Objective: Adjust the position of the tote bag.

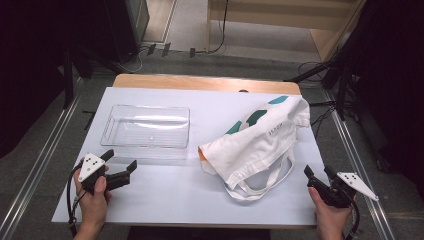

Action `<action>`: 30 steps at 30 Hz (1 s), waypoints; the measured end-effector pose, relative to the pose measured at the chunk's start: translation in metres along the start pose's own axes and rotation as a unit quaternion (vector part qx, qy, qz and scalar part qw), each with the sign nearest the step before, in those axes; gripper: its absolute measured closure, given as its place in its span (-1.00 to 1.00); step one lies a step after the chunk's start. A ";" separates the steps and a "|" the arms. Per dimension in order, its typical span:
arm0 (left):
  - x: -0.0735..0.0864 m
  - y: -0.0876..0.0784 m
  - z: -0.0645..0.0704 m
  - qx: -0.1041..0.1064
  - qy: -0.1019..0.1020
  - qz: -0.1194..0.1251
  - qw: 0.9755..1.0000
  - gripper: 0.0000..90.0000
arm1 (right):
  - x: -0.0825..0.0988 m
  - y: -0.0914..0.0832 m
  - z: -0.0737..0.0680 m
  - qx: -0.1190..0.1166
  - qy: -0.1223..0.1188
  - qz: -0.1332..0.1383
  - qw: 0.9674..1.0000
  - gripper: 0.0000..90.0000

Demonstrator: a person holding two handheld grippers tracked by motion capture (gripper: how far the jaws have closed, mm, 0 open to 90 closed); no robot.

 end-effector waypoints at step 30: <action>-0.010 0.050 0.177 0.162 0.047 -0.054 0.984 -0.70 | -0.024 -0.013 -0.048 -0.032 -0.023 0.027 0.999 -0.30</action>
Point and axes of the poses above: each handheld gripper's, and its own axes: y roughly forward along the jaws, x roughly out of its underside, z roughly to its right, the point moved 7 cm from there along y, roughly forward along the jaws, and after that the axes turned 6 degrees about -y, right-handed, at the moved point
